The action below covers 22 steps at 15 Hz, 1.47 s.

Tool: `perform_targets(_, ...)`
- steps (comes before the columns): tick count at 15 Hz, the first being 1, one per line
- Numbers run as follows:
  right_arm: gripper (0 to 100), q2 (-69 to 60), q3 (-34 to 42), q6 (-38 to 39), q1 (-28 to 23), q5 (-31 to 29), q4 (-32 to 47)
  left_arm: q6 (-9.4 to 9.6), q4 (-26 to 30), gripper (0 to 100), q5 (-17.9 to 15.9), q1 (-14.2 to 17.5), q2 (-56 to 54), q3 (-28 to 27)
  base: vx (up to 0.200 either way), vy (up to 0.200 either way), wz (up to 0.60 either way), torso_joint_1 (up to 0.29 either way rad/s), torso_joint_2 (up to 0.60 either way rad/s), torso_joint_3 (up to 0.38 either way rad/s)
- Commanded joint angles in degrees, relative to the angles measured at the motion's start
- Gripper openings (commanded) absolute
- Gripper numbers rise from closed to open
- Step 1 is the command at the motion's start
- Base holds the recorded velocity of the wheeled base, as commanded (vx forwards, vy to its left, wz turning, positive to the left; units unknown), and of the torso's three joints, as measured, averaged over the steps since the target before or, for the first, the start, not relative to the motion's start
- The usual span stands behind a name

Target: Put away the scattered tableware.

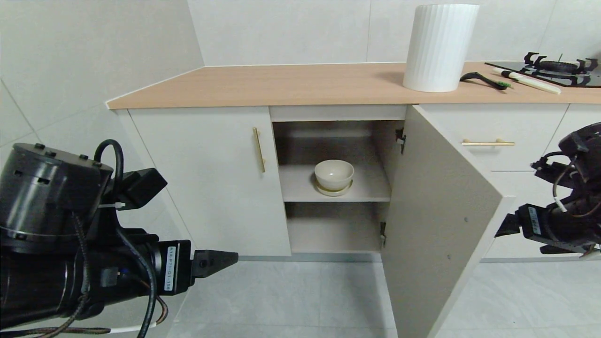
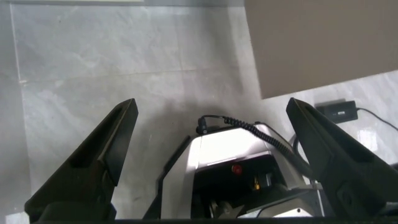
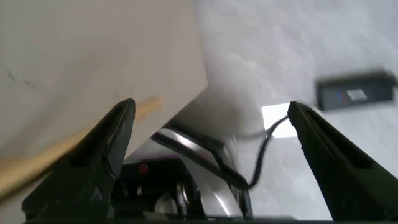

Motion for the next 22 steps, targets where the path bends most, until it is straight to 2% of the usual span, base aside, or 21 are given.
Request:
perform_targets(1,100,4.67,-0.46,0.25,6.95,-0.01,-4.28,-0.03,-0.02,100,0.06,0.05,0.0,-0.06,0.0,0.0,0.0,0.0,0.0,0.0)
perform_targets(4,100,9.68,-5.82,2.71,15.38,-0.27,-5.86,-0.12,-0.89,100,-0.02,0.05,0.44,-0.15,0.0,0.0,0.0,0.0,0.0,0.0)
perform_targets(6,100,12.66,-7.23,2.98,18.72,-0.18,-6.65,-0.12,-1.07,100,-0.02,0.05,0.53,-0.24,0.0,0.0,0.0,0.0,0.0,0.0)
perform_targets(9,100,16.97,-6.87,8.34,22.86,-0.18,-13.86,-0.12,-1.07,100,0.06,0.05,0.53,-0.68,0.0,0.0,0.0,0.0,0.0,0.0)
perform_targets(13,100,19.96,-6.96,14.84,23.56,-0.44,-19.57,0.05,-1.16,100,0.06,-0.04,1.76,-0.85,0.0,0.0,0.0,0.0,0.0,0.0)
perform_targets(21,100,21.1,-6.96,15.54,23.56,-0.97,-21.51,0.14,-1.6,100,0.24,-0.48,1.76,-0.59,0.0,0.0,0.0,0.0,0.0,0.0)
perform_targets(22,100,21.28,-6.87,16.86,23.56,-0.88,-22.65,0.14,-1.51,100,0.15,-0.48,1.58,-0.5,0.2,0.0,0.0,-0.002,0.0,0.007)
